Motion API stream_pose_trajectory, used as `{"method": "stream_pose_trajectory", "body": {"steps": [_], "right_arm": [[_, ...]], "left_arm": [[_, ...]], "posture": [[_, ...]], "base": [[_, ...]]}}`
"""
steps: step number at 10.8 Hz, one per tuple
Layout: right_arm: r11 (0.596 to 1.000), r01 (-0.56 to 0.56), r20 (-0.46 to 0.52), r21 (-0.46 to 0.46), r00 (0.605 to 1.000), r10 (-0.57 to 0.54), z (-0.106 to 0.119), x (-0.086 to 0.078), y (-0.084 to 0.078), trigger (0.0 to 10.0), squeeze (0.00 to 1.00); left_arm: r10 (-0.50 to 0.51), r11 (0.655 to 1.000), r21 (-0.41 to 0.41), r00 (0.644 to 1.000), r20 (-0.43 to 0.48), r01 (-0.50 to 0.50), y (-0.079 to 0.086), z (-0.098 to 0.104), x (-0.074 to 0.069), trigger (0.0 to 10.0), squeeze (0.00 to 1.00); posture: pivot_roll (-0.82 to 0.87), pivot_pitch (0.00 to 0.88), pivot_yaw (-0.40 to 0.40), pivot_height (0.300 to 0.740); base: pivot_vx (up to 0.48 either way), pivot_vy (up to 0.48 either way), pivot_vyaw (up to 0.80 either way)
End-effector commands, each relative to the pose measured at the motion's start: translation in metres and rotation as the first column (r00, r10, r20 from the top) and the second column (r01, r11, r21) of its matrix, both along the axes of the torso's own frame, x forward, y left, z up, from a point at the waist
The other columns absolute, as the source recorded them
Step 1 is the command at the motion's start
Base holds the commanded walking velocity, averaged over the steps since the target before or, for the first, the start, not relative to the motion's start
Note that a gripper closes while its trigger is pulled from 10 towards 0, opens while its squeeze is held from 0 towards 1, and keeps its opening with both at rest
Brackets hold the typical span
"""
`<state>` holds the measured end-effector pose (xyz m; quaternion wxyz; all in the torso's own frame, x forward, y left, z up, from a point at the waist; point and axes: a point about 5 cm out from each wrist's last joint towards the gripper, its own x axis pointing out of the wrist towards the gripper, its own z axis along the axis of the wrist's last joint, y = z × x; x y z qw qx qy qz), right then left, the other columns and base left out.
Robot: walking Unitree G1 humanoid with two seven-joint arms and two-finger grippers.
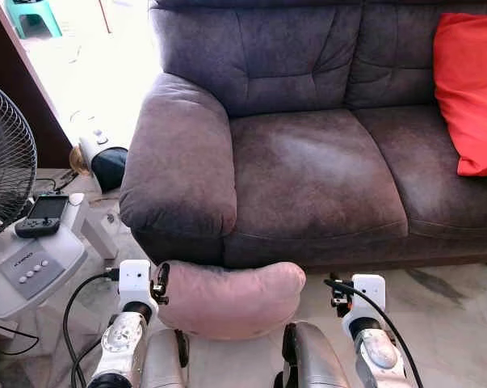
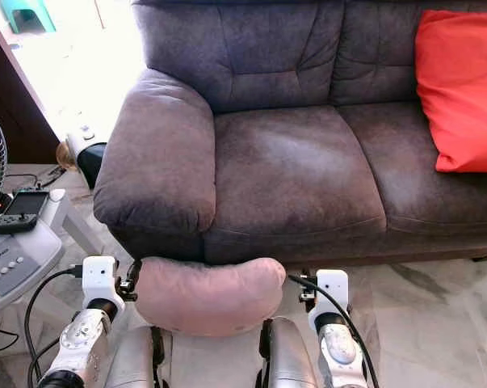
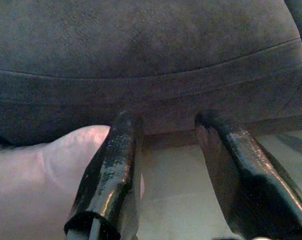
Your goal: Move the pillow to the sofa from floor
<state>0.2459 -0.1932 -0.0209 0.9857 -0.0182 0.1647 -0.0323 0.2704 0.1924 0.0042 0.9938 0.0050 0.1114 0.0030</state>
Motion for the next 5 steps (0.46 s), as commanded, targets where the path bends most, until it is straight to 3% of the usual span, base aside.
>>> {"method": "stream_pose_trajectory", "body": {"steps": [1, 5], "right_arm": [[1.000, 0.011, -0.010, 0.004, 1.000, -0.011, 0.0005, 0.0019, -0.0014, 10.0, 0.00], [1.000, 0.005, -0.028, -0.005, 1.000, -0.006, -0.0011, 0.0019, -0.0002, 10.0, 0.00]], "left_arm": [[0.002, 1.000, 0.005, 1.000, -0.019, -0.002, 0.0026, -0.0010, 0.0003, 10.0, 0.00], [0.008, 1.000, 0.006, 1.000, -0.015, -0.008, 0.0046, 0.0010, 0.0024, 10.0, 0.00]], "posture": [[0.04, 0.068, -0.017, 0.590], [0.05, 0.088, -0.019, 0.555]], "base": [[0.000, 0.000, 0.00], [0.000, 0.000, 0.00]]}}
